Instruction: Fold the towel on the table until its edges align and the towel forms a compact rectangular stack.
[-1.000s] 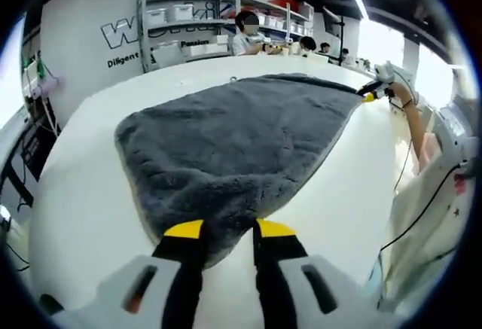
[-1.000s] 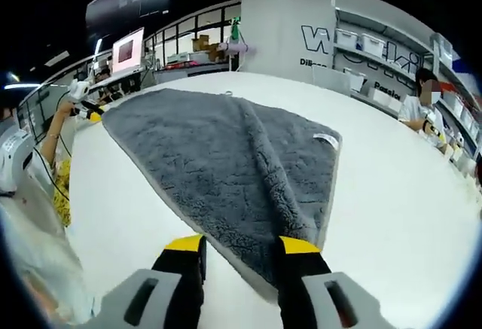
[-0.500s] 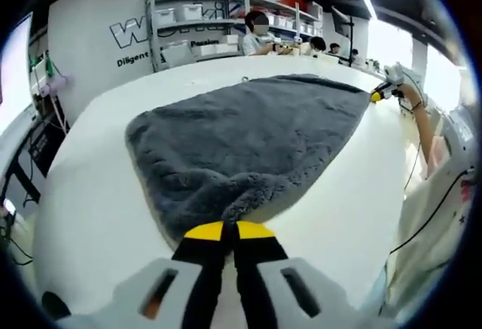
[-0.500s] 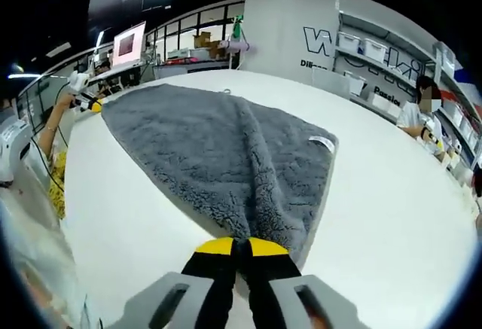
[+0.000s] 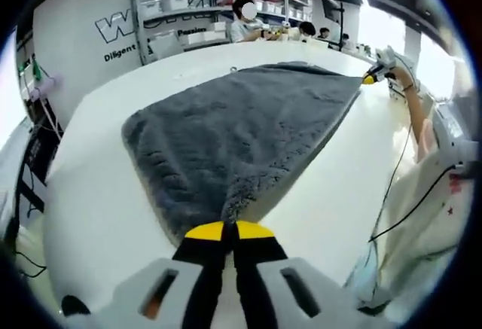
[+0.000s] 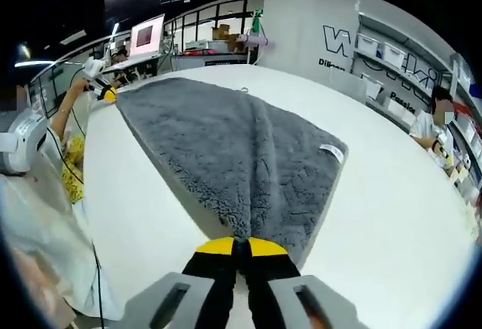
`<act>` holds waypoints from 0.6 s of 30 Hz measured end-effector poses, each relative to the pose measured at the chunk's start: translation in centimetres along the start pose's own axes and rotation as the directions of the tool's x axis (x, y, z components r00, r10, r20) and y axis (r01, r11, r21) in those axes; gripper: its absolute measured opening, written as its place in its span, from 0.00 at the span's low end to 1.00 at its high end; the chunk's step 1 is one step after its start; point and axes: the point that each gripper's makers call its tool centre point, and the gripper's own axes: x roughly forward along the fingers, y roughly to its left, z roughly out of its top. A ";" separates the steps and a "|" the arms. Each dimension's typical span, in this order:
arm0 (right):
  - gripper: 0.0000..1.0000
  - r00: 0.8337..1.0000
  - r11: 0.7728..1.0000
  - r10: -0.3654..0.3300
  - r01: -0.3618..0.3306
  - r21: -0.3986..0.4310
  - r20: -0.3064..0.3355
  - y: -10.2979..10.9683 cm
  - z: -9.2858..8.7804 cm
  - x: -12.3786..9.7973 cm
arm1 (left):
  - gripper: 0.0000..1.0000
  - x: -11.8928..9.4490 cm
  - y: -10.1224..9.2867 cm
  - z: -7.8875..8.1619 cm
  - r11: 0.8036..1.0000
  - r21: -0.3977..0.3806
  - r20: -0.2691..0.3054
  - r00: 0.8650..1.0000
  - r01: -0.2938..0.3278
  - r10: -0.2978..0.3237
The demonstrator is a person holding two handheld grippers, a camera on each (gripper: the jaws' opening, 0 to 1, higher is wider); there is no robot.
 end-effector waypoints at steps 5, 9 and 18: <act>0.04 1.000 1.000 0.018 -0.018 -0.011 -0.012 0.8 -0.5 -0.8 | 0.04 -0.8 -0.7 -0.6 1.000 -0.005 -0.011 1.000 0.028 -0.028; 0.03 0.999 0.999 0.040 -0.041 -0.017 -0.019 1.7 -1.0 -1.5 | 0.04 -1.5 -1.5 -1.3 0.998 -0.004 -0.037 0.998 0.055 -0.055; 0.03 0.998 0.998 0.052 -0.053 -0.040 -0.036 2.3 -1.2 -2.7 | 0.04 -2.8 -2.4 -1.2 0.997 0.020 -0.053 0.996 0.070 -0.069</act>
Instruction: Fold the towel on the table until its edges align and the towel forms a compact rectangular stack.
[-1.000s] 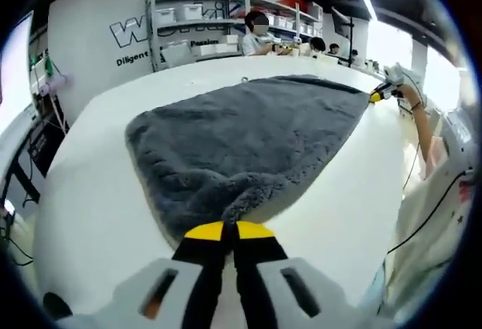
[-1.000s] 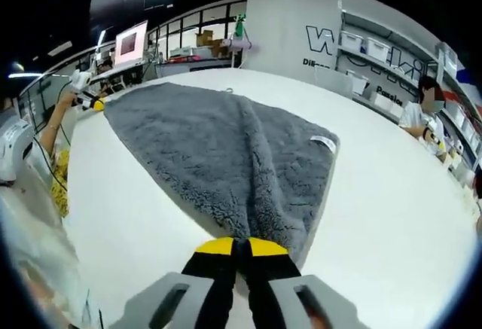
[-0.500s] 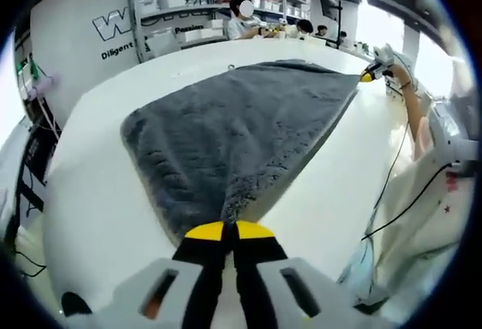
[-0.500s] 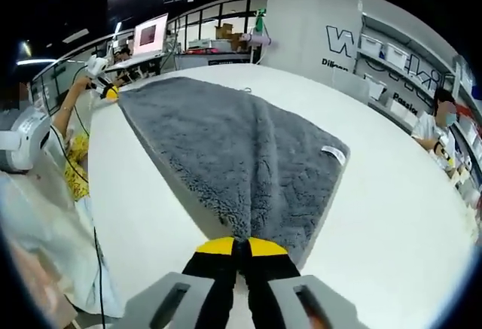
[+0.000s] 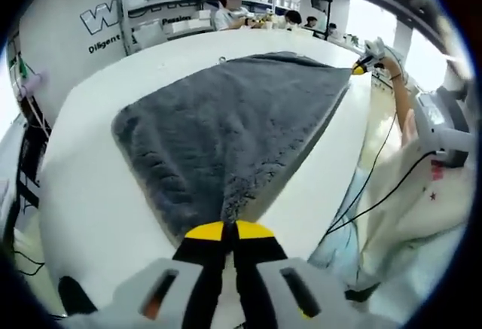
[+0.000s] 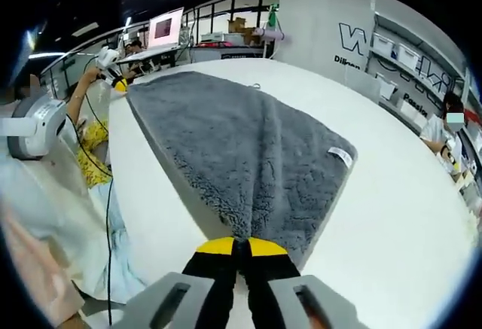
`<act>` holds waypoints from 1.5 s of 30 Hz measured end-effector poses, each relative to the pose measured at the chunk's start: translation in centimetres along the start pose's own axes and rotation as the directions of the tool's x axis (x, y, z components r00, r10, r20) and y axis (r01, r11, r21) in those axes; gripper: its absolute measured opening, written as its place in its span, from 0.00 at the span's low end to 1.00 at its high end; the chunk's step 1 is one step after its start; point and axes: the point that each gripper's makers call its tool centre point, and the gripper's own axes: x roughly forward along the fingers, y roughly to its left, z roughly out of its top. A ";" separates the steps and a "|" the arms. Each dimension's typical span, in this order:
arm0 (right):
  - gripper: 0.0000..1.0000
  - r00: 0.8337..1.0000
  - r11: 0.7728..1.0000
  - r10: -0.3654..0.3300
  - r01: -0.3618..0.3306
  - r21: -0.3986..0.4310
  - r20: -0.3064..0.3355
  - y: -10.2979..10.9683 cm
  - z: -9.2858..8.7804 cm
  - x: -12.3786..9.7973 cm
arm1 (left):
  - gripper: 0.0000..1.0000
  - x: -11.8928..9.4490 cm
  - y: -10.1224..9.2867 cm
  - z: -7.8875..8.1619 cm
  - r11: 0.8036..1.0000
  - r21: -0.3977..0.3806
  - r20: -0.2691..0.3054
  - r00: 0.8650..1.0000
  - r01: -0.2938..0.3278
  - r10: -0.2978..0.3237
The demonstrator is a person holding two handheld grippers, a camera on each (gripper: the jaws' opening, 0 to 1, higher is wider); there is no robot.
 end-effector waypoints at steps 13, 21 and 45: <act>0.03 0.994 0.999 -0.030 0.027 0.036 0.106 -3.5 4.8 0.2 | 0.04 -0.3 3.6 4.3 0.996 -0.073 0.129 0.989 -0.059 0.069; 0.03 0.992 0.998 -0.045 0.041 0.039 0.119 -6.8 7.8 2.1 | 0.04 2.0 7.1 7.0 0.985 -0.107 0.151 0.977 -0.133 0.149; 0.03 0.973 0.980 -0.179 0.164 0.114 0.145 -14.3 12.2 6.8 | 0.05 7.1 13.5 13.5 0.961 -0.189 0.223 0.944 -0.204 0.244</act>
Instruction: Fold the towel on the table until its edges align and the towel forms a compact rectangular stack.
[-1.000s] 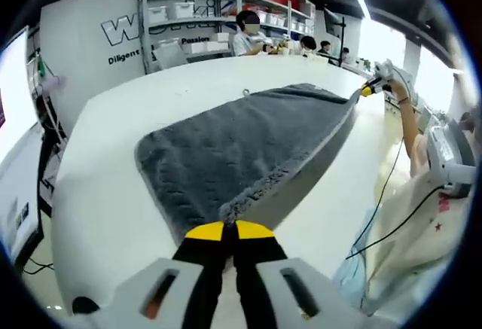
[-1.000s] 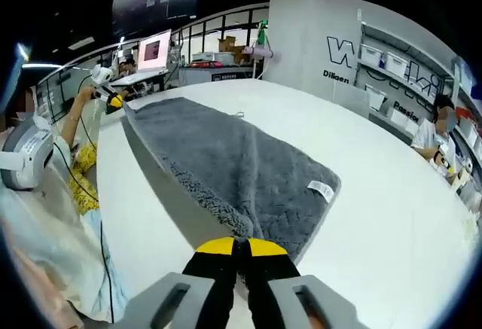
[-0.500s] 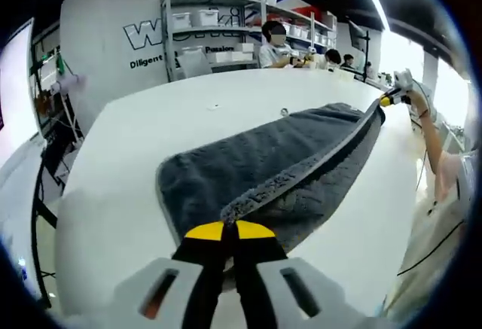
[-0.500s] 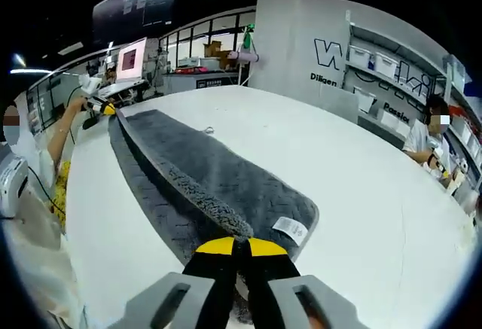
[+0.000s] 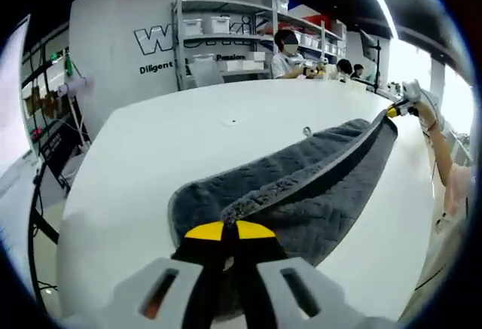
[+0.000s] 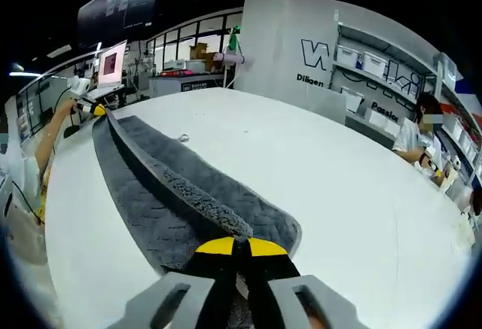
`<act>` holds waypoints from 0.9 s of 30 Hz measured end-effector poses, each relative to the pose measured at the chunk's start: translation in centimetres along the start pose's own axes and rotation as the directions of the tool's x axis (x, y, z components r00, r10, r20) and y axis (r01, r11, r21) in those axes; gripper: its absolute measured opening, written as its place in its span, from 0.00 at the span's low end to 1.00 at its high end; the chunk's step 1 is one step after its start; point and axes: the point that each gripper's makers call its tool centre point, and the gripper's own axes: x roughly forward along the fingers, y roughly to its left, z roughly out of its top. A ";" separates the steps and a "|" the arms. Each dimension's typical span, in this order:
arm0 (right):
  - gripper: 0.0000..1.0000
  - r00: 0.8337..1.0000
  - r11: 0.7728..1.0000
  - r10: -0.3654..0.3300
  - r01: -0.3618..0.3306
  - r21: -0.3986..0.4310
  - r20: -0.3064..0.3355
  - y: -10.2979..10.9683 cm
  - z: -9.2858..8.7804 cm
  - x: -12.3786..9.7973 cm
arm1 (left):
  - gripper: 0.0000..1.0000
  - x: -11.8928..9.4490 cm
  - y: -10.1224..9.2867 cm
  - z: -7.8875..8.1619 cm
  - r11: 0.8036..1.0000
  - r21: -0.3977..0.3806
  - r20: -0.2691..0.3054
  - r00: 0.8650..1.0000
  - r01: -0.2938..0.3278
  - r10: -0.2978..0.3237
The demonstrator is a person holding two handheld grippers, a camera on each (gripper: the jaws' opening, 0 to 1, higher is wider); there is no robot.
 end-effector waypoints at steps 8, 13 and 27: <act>0.03 0.999 0.999 -0.034 0.034 -0.002 0.002 -1.0 1.2 1.5 | 0.05 1.7 1.1 0.6 1.000 -0.019 0.002 1.000 -0.005 0.005; 0.03 0.998 0.998 -0.056 0.056 0.008 0.004 -1.7 1.7 2.3 | 0.05 2.6 1.5 0.9 1.000 -0.024 0.000 1.000 -0.003 0.003; 0.04 0.991 0.992 -0.127 0.127 0.006 -0.030 -3.6 0.4 6.0 | 0.05 4.9 2.1 1.1 0.999 0.019 -0.012 0.999 -0.033 0.033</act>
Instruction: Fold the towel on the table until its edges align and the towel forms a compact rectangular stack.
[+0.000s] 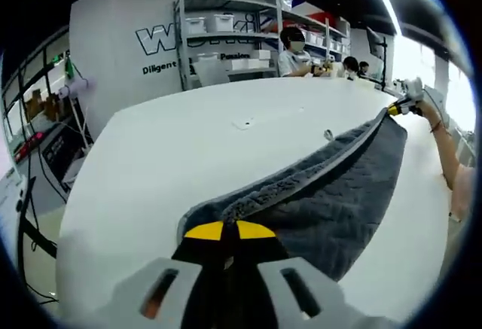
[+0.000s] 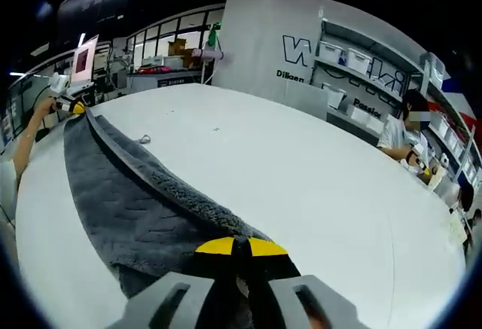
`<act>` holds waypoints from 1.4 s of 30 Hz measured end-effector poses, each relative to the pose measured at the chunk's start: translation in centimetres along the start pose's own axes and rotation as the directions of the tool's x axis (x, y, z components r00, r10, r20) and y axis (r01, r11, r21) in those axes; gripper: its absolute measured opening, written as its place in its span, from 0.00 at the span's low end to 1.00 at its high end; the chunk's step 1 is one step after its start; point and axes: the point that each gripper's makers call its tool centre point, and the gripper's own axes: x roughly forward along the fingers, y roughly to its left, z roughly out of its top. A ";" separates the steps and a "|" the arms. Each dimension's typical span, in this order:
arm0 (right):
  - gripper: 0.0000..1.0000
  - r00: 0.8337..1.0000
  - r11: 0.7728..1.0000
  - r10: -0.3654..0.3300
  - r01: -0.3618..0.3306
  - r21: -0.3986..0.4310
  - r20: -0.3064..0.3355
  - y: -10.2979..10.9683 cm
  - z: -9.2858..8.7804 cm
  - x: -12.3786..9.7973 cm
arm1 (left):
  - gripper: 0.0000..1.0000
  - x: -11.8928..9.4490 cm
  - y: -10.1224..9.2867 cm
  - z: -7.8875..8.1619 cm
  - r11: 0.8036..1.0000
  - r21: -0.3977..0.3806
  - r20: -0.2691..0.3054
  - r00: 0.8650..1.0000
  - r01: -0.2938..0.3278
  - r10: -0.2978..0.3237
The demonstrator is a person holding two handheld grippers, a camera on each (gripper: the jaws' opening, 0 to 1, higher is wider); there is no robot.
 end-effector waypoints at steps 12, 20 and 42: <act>0.05 0.999 0.997 -0.022 0.020 -0.075 -0.033 -0.1 -1.3 1.3 | 0.06 1.0 0.7 -0.1 0.999 0.000 0.010 0.999 -0.038 0.038; 0.19 0.991 0.990 -0.130 0.129 -0.060 -0.020 -1.9 -1.9 1.0 | 0.11 1.7 1.5 -1.1 0.995 0.017 -0.002 0.995 -0.096 0.096; 0.64 0.970 0.967 -0.236 0.228 0.116 0.055 -4.5 -2.2 -0.9 | 1.00 0.0 5.7 -0.6 0.950 -0.097 0.122 0.943 -0.298 0.309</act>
